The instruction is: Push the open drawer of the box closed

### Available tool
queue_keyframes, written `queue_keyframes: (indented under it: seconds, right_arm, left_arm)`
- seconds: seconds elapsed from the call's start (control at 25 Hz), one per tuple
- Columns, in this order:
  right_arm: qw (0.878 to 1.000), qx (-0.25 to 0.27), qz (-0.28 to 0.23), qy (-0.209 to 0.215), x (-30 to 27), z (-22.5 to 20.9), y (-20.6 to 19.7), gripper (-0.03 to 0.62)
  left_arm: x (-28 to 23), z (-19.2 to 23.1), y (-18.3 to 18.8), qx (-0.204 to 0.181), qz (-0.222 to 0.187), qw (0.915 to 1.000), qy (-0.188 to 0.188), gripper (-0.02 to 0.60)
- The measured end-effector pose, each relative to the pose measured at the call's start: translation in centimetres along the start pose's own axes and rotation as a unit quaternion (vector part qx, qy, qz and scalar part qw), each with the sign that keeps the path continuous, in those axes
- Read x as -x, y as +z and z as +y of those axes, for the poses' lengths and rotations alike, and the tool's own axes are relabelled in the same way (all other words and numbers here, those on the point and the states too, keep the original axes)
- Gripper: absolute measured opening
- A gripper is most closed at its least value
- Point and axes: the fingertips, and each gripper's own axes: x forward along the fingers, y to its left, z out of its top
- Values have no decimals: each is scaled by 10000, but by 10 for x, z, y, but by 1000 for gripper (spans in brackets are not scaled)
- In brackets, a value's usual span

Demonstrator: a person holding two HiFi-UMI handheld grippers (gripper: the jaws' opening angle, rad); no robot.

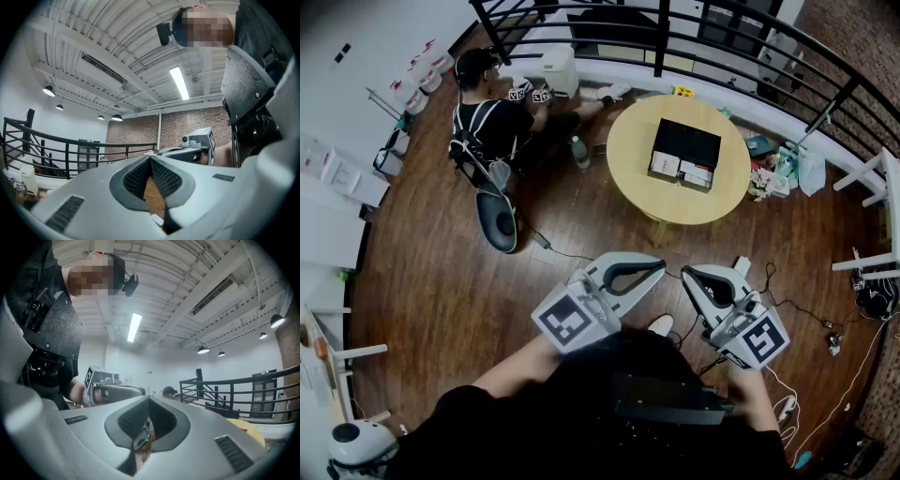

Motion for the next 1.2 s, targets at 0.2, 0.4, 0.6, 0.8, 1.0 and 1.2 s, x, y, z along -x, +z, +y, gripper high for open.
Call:
queue_keyframes:
  seconds: [0.2,0.4,0.6,0.8,1.0,1.2]
  right_arm:
    - [10000,-31,0,-26,-19,4,3,8]
    - [9999,-5,55,-109,-44,12,-2,8]
    - [9997,-17,118,-212,-71,15,-7,8]
    - [9993,-50,120,-348,-99,21,-8,8]
    - [9987,-51,108,-497,-124,29,-12,8]
    - [9983,8,159,-552,-135,30,-12,8]
  left_arm:
    - [13,13,3,95,16,10000,-24,20]
    - [33,29,0,110,-18,9999,-115,20]
    - [50,52,-4,223,-55,9995,-204,20]
    - [70,71,-2,229,-66,9990,-384,20]
    - [91,86,-5,202,-42,9982,-559,20]
    - [97,99,-2,156,-81,9981,-597,20]
